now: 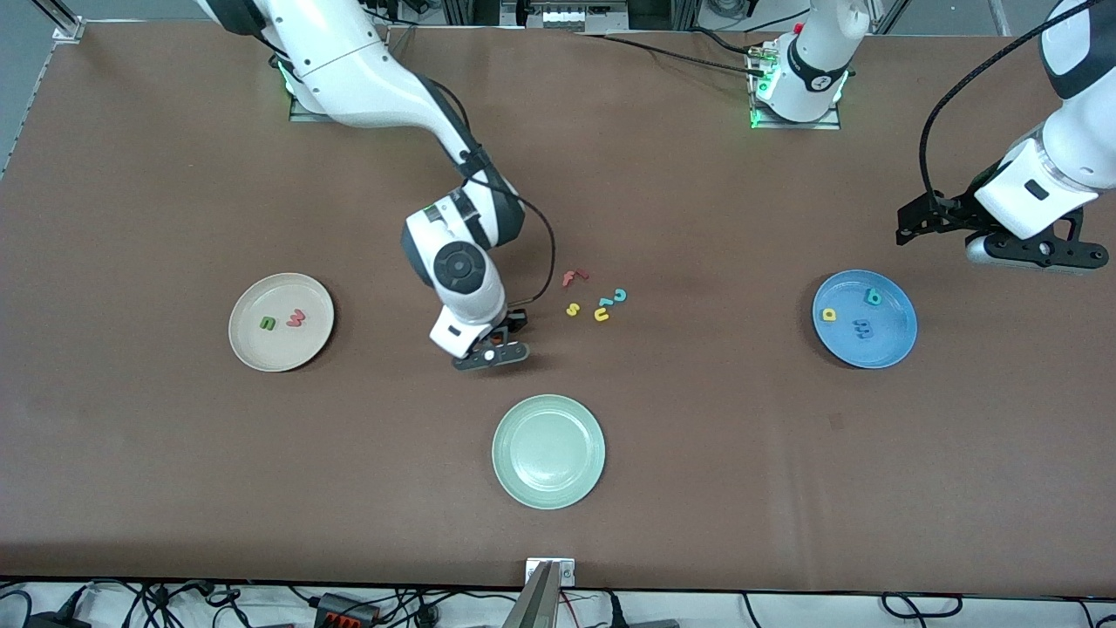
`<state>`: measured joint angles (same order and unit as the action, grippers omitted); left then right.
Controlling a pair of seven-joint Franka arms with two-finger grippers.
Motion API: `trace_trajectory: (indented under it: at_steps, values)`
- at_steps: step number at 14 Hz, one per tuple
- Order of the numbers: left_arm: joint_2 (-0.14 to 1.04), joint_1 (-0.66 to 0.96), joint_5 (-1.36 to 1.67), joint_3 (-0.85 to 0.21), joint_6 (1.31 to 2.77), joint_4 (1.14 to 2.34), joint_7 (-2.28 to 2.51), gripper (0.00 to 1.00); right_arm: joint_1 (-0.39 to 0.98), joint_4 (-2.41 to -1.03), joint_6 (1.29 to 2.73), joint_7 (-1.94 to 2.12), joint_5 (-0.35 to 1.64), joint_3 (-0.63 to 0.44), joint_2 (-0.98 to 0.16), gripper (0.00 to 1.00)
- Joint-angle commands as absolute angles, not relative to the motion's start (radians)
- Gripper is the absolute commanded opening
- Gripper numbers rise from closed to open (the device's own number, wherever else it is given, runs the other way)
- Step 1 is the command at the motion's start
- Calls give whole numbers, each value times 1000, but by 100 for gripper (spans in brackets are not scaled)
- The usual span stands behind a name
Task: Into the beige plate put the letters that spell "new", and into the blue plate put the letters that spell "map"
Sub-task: 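Carry the orange e to the beige plate and release it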
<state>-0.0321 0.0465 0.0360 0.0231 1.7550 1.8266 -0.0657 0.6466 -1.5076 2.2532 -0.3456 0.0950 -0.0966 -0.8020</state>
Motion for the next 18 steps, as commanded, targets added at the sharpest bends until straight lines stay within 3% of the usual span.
trace_trajectory:
  at_steps: [1,6,10,16,17,18]
  values:
    - [-51,29,52,9,1743,1835,-89,100,550,-1502,2082,-328,91,-110,-730,23]
    - [-52,29,52,9,1741,1835,-89,100,356,-1578,1881,-227,89,-143,-641,23]
    - [-52,29,52,9,1741,1835,-89,100,206,-1712,1888,-89,86,-143,-580,25]
    - [-52,29,52,8,1740,1835,-89,100,112,-1812,1885,20,86,-141,-558,27]
    - [-52,29,52,8,1740,1835,-89,100,107,-1813,1888,20,86,-141,-560,30]
    - [-52,29,52,8,1740,1835,-89,100,103,-1815,1891,20,89,-141,-564,39]
